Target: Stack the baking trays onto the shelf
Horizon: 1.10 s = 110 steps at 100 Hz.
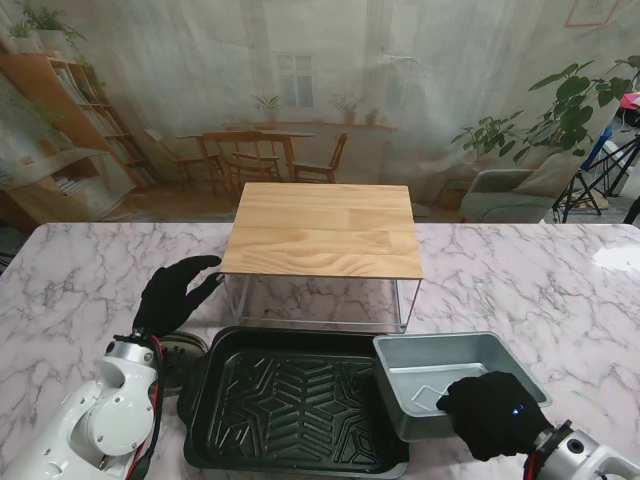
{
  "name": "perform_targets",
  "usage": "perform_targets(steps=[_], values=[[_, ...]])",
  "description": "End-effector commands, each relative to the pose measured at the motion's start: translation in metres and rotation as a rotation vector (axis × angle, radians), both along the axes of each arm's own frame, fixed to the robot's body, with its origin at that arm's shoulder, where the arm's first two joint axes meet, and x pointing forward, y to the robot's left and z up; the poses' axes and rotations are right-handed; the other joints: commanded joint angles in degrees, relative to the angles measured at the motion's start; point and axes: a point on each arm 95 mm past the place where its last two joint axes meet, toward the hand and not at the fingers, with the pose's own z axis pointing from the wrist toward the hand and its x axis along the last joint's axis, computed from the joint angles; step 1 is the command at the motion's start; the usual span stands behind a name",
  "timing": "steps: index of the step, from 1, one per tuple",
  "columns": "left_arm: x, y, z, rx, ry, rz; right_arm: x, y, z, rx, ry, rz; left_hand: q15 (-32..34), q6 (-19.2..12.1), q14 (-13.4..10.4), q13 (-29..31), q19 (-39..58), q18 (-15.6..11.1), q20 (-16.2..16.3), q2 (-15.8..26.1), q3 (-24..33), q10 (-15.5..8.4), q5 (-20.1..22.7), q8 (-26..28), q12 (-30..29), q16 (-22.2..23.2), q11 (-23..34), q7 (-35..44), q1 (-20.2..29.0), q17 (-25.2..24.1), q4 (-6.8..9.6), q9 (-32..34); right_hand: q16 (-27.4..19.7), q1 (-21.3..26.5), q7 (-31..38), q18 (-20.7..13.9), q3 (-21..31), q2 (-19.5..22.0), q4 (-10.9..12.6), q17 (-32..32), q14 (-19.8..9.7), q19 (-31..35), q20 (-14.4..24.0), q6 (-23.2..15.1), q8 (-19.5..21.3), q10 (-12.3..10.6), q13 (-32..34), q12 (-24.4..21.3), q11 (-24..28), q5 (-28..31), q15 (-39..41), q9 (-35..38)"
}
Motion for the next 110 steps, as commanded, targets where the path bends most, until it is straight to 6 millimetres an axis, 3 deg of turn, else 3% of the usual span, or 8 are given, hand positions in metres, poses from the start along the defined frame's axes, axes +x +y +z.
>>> perform_targets(steps=[1, 59, 110], values=[[-0.001, -0.001, -0.003, -0.001, 0.012, -0.006, 0.005, 0.012, 0.014, 0.021, -0.04, 0.04, 0.74, -0.56, -0.03, 0.36, 0.08, -2.13, -0.49, 1.51, -1.44, -0.57, 1.37, -0.15, -0.15, 0.21, 0.76, 0.54, 1.36, -0.35, -0.91, 0.86, 1.16, 11.33, 10.91, 3.02, 9.98, 10.74, 8.15, 4.63, 3.4, 11.2, 5.05, -6.24, 6.18, 0.89, 3.11, 0.65, 0.41, 12.61, 7.91, 0.49], [-0.002, 0.001, -0.002, -0.012, 0.0, -0.006, 0.028, 0.073, 0.024, 0.117, 0.111, 0.233, 0.81, -0.62, -0.05, 0.48, 0.13, -2.19, -0.48, 1.36, -1.39, -0.72, 1.35, -0.17, -0.1, 0.25, 0.89, 0.61, 1.18, -0.26, -0.93, 0.98, 1.56, 11.79, 10.47, 3.11, 9.8, 10.59, 7.91, 5.41, 3.68, 11.97, 5.25, -5.68, 6.29, 1.51, 3.12, 0.93, 0.72, 12.36, 9.44, 0.45], [-0.001, 0.001, -0.001, -0.016, -0.003, -0.01, 0.042, 0.109, 0.028, 0.195, 0.204, 0.325, 0.76, -0.62, -0.1, 0.46, 0.13, -2.21, -0.48, 1.3, -1.36, -0.75, 1.33, -0.2, -0.1, 0.23, 0.89, 0.69, 1.13, -0.23, -0.95, 0.96, 1.47, 11.86, 10.27, 3.09, 9.86, 10.48, 7.85, 5.69, 3.63, 12.17, 5.18, -5.67, 6.35, 1.74, 3.11, 0.9, 0.8, 12.38, 9.97, 0.51]])
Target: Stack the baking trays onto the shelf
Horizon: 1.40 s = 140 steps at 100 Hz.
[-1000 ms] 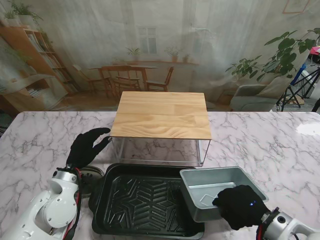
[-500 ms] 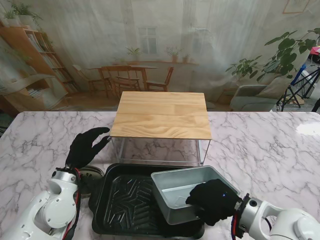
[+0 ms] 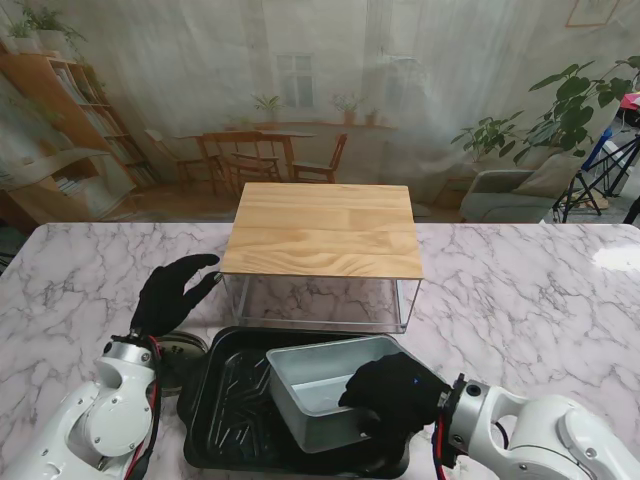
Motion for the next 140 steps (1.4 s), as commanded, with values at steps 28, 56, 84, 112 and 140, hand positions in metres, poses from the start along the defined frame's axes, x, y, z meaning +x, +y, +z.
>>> perform_targets(steps=[28, 56, 84, 112, 140], values=[[-0.001, -0.001, -0.003, -0.003, 0.013, -0.007, 0.013, 0.017, -0.01, -0.013, 0.061, -0.008, 0.77, -0.71, -0.13, 0.51, 0.11, -2.22, -0.48, 1.26, -1.34, -0.8, 1.32, -0.21, -0.1, 0.24, 0.9, 0.57, 1.1, -0.23, -0.96, 0.96, 0.69, 11.56, 10.08, 1.79, 9.88, 10.5, 7.84, 4.15, 2.8, 7.96, 3.72, -8.05, 6.22, 0.49, 2.32, 0.7, 0.71, 11.79, 6.8, 0.54], [0.0, -0.001, -0.004, -0.002, 0.016, -0.01, 0.02, 0.026, -0.021, -0.032, 0.086, -0.031, 0.75, -0.73, -0.14, 0.47, 0.08, -2.22, -0.5, 1.22, -1.37, -0.79, 1.3, -0.23, -0.1, 0.24, 0.87, 0.58, 1.06, -0.24, -0.97, 0.96, 0.18, 11.28, 8.59, 1.76, 9.7, 10.71, 7.88, 3.91, 2.93, 7.61, 3.49, -8.0, 5.42, 0.84, 2.16, 0.13, -0.01, 10.93, 5.94, 0.09], [0.0, -0.002, -0.004, -0.004, 0.016, -0.014, 0.025, 0.034, -0.031, -0.056, 0.122, -0.051, 0.71, -0.76, -0.13, 0.47, 0.03, -2.21, -0.52, 1.07, -1.43, -0.79, 1.28, -0.24, -0.07, 0.23, 0.92, 0.58, 0.75, -0.3, -1.01, 1.05, -0.49, 11.01, 5.21, 1.99, 9.45, 10.96, 8.03, 3.77, 2.94, 6.99, 2.9, -7.57, 2.69, 1.24, 2.17, -0.66, -0.85, 9.27, 4.65, -0.01], [0.001, -0.002, -0.004, -0.004, 0.014, -0.016, 0.029, 0.038, -0.038, -0.098, 0.123, -0.06, 0.65, -0.77, -0.24, 0.51, -0.01, -2.25, -0.54, 1.1, -1.38, -0.87, 1.25, -0.26, -0.08, 0.23, 0.85, 0.58, 0.64, -0.3, -1.03, 1.03, -1.63, 10.25, -0.2, 1.68, 8.33, 12.33, 8.52, 2.51, 2.52, 5.59, 1.73, -7.76, -3.04, 1.08, 1.76, -1.79, -2.52, 5.82, 0.51, -1.51], [0.001, -0.002, -0.004, -0.004, 0.016, -0.016, 0.037, 0.042, -0.051, -0.164, 0.163, -0.094, 0.64, -0.78, -0.2, 0.51, 0.0, -2.31, -0.54, 1.09, -1.37, -0.83, 1.21, -0.26, -0.06, 0.24, 0.89, 0.6, 0.59, -0.28, -1.04, 1.09, -1.79, 10.26, -3.11, 1.43, 4.48, 15.88, 9.12, -0.37, 2.11, 3.79, 0.81, -10.53, -7.39, 0.51, -1.12, -1.59, -3.89, -0.47, -2.48, -4.33]])
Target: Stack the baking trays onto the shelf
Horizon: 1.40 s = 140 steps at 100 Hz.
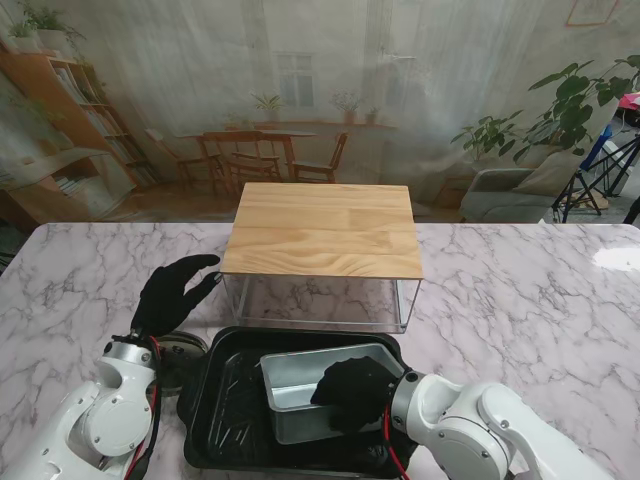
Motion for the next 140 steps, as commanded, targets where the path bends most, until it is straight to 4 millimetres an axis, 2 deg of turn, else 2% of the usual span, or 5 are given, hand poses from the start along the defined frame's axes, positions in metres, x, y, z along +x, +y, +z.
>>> perform_targets(steps=[1, 37, 89, 112, 140], values=[[0.0, -0.002, -0.003, 0.0, 0.015, -0.01, 0.006, -0.003, -0.004, -0.025, 0.008, -0.017, 0.65, -0.8, -0.2, 0.54, -0.01, -2.31, -0.54, 1.11, -1.35, -0.83, 1.23, -0.26, -0.06, 0.25, 0.48, 0.53, 0.63, -0.29, -1.03, 1.06, -0.43, 9.73, 2.45, 0.97, 5.36, 8.95, 9.06, 0.02, 1.9, 2.33, 0.72, -11.38, -0.91, -0.24, -0.49, -0.05, -1.19, 1.36, -1.89, -1.88], [0.0, -0.002, -0.003, 0.0, 0.014, -0.009, 0.011, 0.003, -0.02, -0.091, 0.081, -0.062, 0.74, -0.85, -0.27, 0.64, 0.02, -2.31, -0.53, 1.11, -1.34, -0.91, 1.23, -0.26, -0.01, 0.3, 0.6, 0.58, 0.59, -0.22, -1.04, 1.22, -1.02, 7.32, 2.56, 0.82, 2.61, 12.35, 10.28, -4.35, 1.48, 0.28, 0.72, -12.49, -3.41, 0.1, -4.04, -0.61, -2.27, -6.8, -4.46, -5.21], [0.0, -0.002, -0.003, 0.0, 0.013, -0.011, 0.007, 0.009, -0.033, -0.152, 0.173, -0.096, 0.83, -0.87, -0.28, 0.82, 0.12, -2.3, -0.48, 1.12, -1.38, -0.98, 1.27, -0.25, 0.02, 0.37, 0.7, 0.7, 0.56, -0.13, -1.03, 1.35, -2.82, 0.22, 13.84, 1.86, -21.64, 17.75, 12.71, -12.66, 2.99, -2.7, 1.56, -6.04, -16.05, 3.61, -14.11, -2.51, 0.79, -25.05, -6.02, -18.86], [0.0, -0.003, -0.003, 0.0, 0.013, -0.011, 0.008, 0.012, -0.037, -0.145, 0.222, -0.136, 0.82, -0.86, -0.22, 0.76, 0.14, -2.29, -0.47, 1.16, -1.35, -0.93, 1.0, -0.32, 0.01, 0.38, 0.68, 0.59, 0.65, -0.17, -1.02, 1.29, -6.88, -12.35, 1.15, 3.58, -21.24, 22.37, 18.74, -20.62, 4.32, -7.36, 1.58, -0.45, -6.31, 4.73, -23.59, -7.01, 0.17, -29.31, -9.01, -27.98], [0.0, -0.002, -0.003, 0.005, 0.012, -0.01, 0.006, 0.01, -0.035, -0.075, 0.223, -0.197, 0.82, -0.81, -0.28, 0.77, 0.19, -2.27, -0.45, 1.18, -1.33, -0.97, 1.08, -0.34, 0.0, 0.38, 0.67, 0.59, 0.68, -0.12, -1.0, 1.29, -8.41, -19.57, -1.3, 9.29, -26.04, 24.57, 19.85, -32.16, 4.14, -10.11, 3.56, -1.15, -4.94, 4.33, -33.2, -10.69, -3.59, -36.76, -11.08, -36.06]])
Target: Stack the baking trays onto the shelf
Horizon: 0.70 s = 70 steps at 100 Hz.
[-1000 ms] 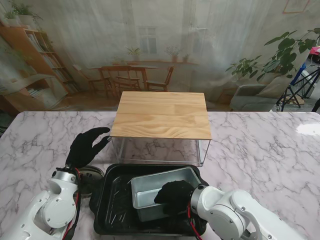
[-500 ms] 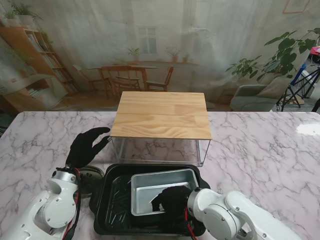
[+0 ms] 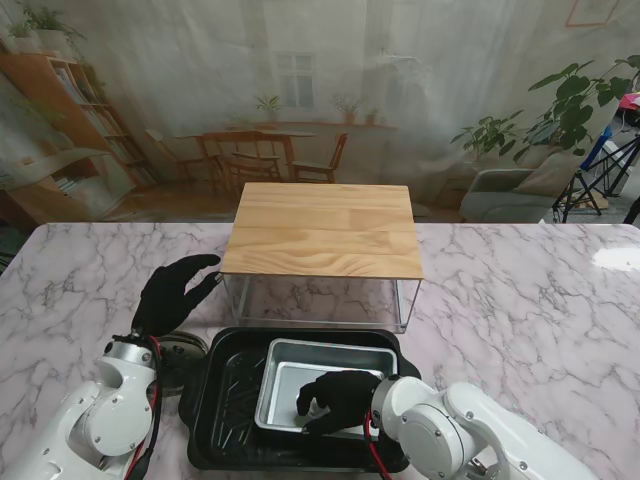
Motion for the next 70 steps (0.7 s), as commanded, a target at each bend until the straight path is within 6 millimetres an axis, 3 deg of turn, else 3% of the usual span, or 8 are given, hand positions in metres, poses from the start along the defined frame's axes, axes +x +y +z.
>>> perform_targets(steps=[1, 38, 70], values=[[0.0, -0.002, -0.003, 0.003, 0.013, -0.008, -0.005, -0.002, 0.001, 0.02, -0.001, -0.01, 0.82, -0.78, -0.23, 0.75, 0.2, -2.29, -0.44, 1.15, -1.32, -0.84, 1.1, -0.34, 0.0, 0.38, 0.66, 0.49, 0.7, -0.1, -1.0, 1.31, -0.67, -2.15, -0.6, 2.1, -1.3, 1.32, 1.64, -1.68, 0.11, -0.43, 1.27, -0.47, 0.84, 0.05, -1.8, -0.92, -1.63, -1.36, -3.87, -1.77], [-0.001, -0.002, -0.003, 0.007, 0.015, -0.006, -0.017, -0.027, 0.031, 0.188, -0.135, -0.086, 0.82, -0.65, -0.18, 0.77, 0.28, -2.03, -0.39, 1.33, -1.25, -0.84, 1.2, -0.31, -0.02, 0.37, 0.62, 0.54, 1.04, -0.15, -0.93, 1.32, -1.5, -3.14, -0.98, 3.52, -0.95, 1.05, 2.11, -6.62, 0.16, -3.3, 1.43, -1.28, 0.48, 0.06, -3.64, -2.25, -2.39, 1.12, -5.33, -0.02], [-0.001, -0.002, -0.003, 0.007, 0.018, -0.005, -0.023, -0.067, 0.049, 0.249, -0.332, -0.172, 0.69, -0.63, -0.23, 0.61, 0.33, -1.75, -0.34, 1.41, -1.36, -0.83, 0.96, -0.36, -0.05, 0.32, 0.54, 0.34, 0.89, -0.38, -0.89, 1.16, -2.49, -3.55, -1.85, 3.8, -1.51, 1.29, 2.24, -9.7, 0.44, -5.59, 1.02, -1.58, 0.25, -0.3, -5.0, -2.72, -3.31, 1.27, -7.77, 0.69]])
